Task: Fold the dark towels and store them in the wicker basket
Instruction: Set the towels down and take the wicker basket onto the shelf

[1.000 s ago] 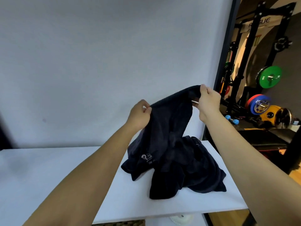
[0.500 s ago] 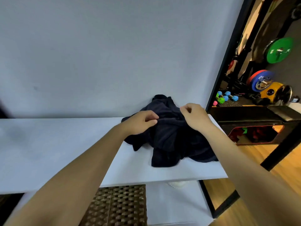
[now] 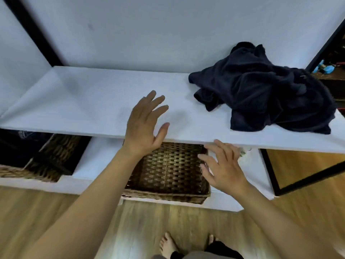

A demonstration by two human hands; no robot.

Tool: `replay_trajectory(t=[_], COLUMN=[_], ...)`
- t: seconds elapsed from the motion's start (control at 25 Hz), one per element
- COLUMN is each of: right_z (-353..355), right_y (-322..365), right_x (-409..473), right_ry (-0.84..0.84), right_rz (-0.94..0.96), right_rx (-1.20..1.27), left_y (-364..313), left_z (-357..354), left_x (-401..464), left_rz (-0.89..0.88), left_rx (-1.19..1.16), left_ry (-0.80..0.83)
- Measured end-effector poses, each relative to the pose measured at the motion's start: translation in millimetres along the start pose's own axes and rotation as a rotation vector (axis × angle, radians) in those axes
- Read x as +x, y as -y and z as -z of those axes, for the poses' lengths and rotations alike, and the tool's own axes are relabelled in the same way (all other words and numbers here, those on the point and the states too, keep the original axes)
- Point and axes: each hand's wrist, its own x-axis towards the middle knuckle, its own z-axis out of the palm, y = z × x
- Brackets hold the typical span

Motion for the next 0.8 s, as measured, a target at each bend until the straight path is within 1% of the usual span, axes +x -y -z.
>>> replay_trajectory(t=[0.04,0.08,0.12,0.16,0.24,0.28,0.32,0.36,0.4,0.44,0.48,0.52,0.56,0.64,0.68,0.8], right_z=[-7.2,-13.2,-20.4,-27.8,-38.7,-43.0,-47.8,-51.4,-55.6,-60.8,-66.5,-71.8,-74.3,-67.8,-60.6,-33.7], right_y=[6.7,11.1,15.0,17.6,18.9,17.3,16.2,16.8,18.8,20.9,24.3,28.1,30.5,35.3,39.1,58.3], right_x=[-15.1,-28.0,-40.1,-51.4,-71.2,-77.7,-82.7,-84.8,-85.6,-86.0,-88.3,-91.7,-94.4,-105.1,-112.1,-124.7], right_ry=[0.012,0.048,0.116,0.217,0.459,0.569,0.646,0.71,0.738,0.722,0.688,0.655,0.621,0.54,0.511,0.493], right_rz=[0.037,0.036,-0.026,-0.171,-0.63,-0.858,-1.03,-1.153,-1.246,-1.309,-1.348,-1.36,-1.363,-1.403,-1.398,-1.319], right_rx=[0.004,-0.002,0.002,0.023,0.146,0.251,0.373,0.496,0.603,0.691,0.73,0.711,0.675,0.64,0.635,0.693], left_y=[2.6,6.1,9.9,13.8,18.5,19.8,20.2,19.6,19.2,18.7,19.9,19.9,20.4,13.6,5.8,-19.0], left_z=[6.6,11.3,15.7,18.6,23.4,23.9,22.6,19.0,13.8,8.2,2.4,-2.7,-6.9,-4.8,1.7,33.2], left_x=[-13.9,-31.6,-56.4,-84.7,-142.3,-166.7,-186.4,-199.2,-206.0,-207.4,-209.5,-211.8,-215.8,-227.0,-234.6,-253.8], left_rz=[-0.014,0.017,0.09,0.189,0.431,0.568,0.713,0.878,1.076,1.282,1.438,1.528,1.563,1.579,1.583,1.584], left_rx=[0.024,0.044,0.072,0.111,0.187,0.2,0.189,0.153,0.073,-0.039,-0.141,-0.224,-0.25,-0.175,-0.147,-0.115], left_ry=[-0.037,-0.042,-0.028,-0.01,0.033,0.063,0.086,0.093,0.074,0.043,0.043,0.062,0.089,0.145,0.147,0.072])
